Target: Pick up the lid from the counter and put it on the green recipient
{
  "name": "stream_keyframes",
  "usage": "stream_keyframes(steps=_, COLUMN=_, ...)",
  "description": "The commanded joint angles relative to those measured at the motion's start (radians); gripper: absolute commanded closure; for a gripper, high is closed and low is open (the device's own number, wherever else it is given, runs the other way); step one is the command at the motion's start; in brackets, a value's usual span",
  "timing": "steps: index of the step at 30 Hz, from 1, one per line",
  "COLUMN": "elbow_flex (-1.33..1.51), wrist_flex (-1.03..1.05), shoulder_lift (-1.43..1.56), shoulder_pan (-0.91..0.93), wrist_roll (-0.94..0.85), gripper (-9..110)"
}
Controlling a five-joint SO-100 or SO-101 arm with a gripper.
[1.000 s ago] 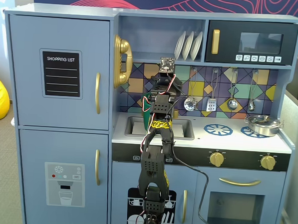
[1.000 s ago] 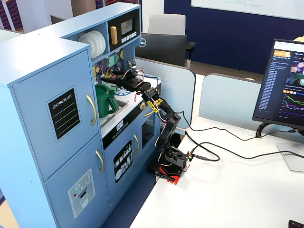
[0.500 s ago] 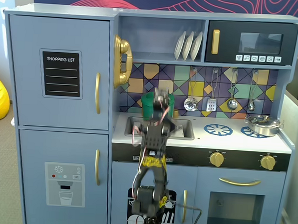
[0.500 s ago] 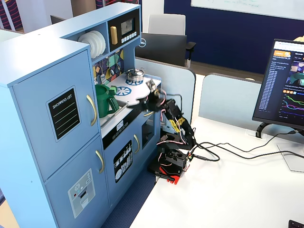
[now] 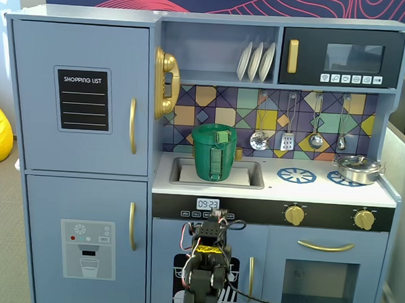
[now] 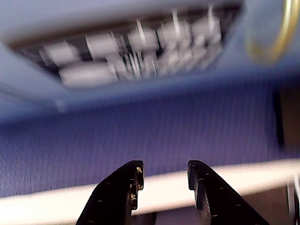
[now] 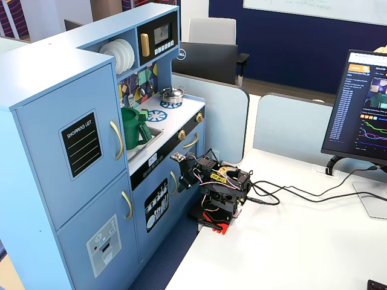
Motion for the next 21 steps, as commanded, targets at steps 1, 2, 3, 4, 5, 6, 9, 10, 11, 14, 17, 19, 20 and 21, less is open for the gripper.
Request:
stream_keyframes(steps=1, elbow_flex=0.006, wrist_flex=0.175, shoulder_lift=0.064, shoulder_pan=-0.031, wrist_roll=0.032, gripper=100)
stream_keyframes(steps=2, elbow_flex=0.006, wrist_flex=0.215, shoulder_lift=0.072, shoulder_pan=-0.032, wrist_roll=0.025, gripper=100)
stream_keyframes(steps=3, elbow_flex=0.006, wrist_flex=0.255, shoulder_lift=0.083, shoulder_pan=-0.032, wrist_roll=0.015, gripper=100)
stream_keyframes(steps=4, elbow_flex=0.006, wrist_flex=0.29, shoulder_lift=0.095, shoulder_pan=-0.032, wrist_roll=0.012, gripper=100)
stream_keyframes(steps=5, elbow_flex=0.006, wrist_flex=0.324, shoulder_lift=0.107, shoulder_pan=-0.032, wrist_roll=0.021, gripper=100)
stream_keyframes(steps=6, elbow_flex=0.006, wrist_flex=0.36, shoulder_lift=0.121, shoulder_pan=-0.032, wrist_roll=0.023, gripper=100)
stream_keyframes(steps=9, elbow_flex=0.008, wrist_flex=0.457, shoulder_lift=0.158, shoulder_pan=-0.017, wrist_roll=0.002, gripper=100)
stream_keyframes(steps=10, elbow_flex=0.008, wrist_flex=0.486, shoulder_lift=0.158, shoulder_pan=-0.012, wrist_roll=-0.025, gripper=100)
stream_keyframes(steps=11, elbow_flex=0.008, wrist_flex=0.505, shoulder_lift=0.158, shoulder_pan=-0.014, wrist_roll=-0.018, gripper=100)
stream_keyframes(steps=14, elbow_flex=0.008, wrist_flex=0.508, shoulder_lift=0.158, shoulder_pan=-0.014, wrist_roll=0.008, gripper=100)
stream_keyframes(steps=17, elbow_flex=0.008, wrist_flex=0.508, shoulder_lift=0.158, shoulder_pan=-0.005, wrist_roll=0.009, gripper=99)
stream_keyframes(steps=19, elbow_flex=0.008, wrist_flex=0.508, shoulder_lift=0.158, shoulder_pan=-0.005, wrist_roll=0.009, gripper=99)
stream_keyframes(steps=20, elbow_flex=0.008, wrist_flex=0.508, shoulder_lift=0.158, shoulder_pan=-0.005, wrist_roll=0.009, gripper=99)
stream_keyframes(steps=21, elbow_flex=0.008, wrist_flex=0.508, shoulder_lift=0.158, shoulder_pan=-0.005, wrist_roll=0.009, gripper=99)
